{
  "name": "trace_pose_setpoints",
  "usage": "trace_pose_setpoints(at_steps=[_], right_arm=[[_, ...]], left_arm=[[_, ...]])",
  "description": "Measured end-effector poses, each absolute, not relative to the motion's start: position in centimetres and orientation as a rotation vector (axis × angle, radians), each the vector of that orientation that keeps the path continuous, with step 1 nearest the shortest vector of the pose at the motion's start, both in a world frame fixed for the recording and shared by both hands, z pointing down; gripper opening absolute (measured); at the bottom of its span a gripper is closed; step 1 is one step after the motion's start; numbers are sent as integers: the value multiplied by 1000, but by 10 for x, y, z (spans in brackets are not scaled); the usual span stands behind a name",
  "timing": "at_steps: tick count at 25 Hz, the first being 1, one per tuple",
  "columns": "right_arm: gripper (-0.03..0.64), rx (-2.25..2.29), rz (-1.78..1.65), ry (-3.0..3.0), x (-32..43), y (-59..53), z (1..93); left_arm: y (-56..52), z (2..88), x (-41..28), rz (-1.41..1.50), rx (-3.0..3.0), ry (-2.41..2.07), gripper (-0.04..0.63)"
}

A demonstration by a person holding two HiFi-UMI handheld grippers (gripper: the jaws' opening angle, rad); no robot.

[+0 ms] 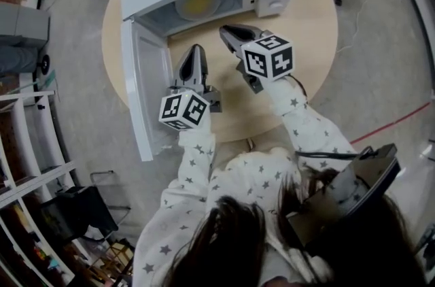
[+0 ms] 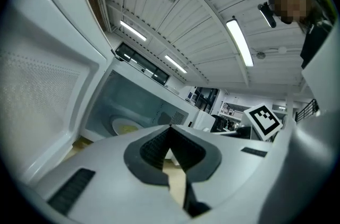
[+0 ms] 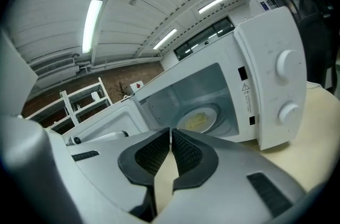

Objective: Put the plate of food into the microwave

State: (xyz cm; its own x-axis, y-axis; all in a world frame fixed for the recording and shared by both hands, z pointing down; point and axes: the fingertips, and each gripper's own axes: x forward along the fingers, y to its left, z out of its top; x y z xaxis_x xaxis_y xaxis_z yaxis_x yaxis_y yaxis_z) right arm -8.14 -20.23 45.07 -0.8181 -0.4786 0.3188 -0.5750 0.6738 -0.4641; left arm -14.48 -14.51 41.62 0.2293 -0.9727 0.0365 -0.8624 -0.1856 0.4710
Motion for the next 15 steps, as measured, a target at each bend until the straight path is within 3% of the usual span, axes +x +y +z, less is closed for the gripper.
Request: trace_pose_setpoints(at_steps=[15], right_arm=[[6,783,710,-2809,-78,-155,407]], left_arm=[[-113,401,-132,-225,2239,-1688,2]])
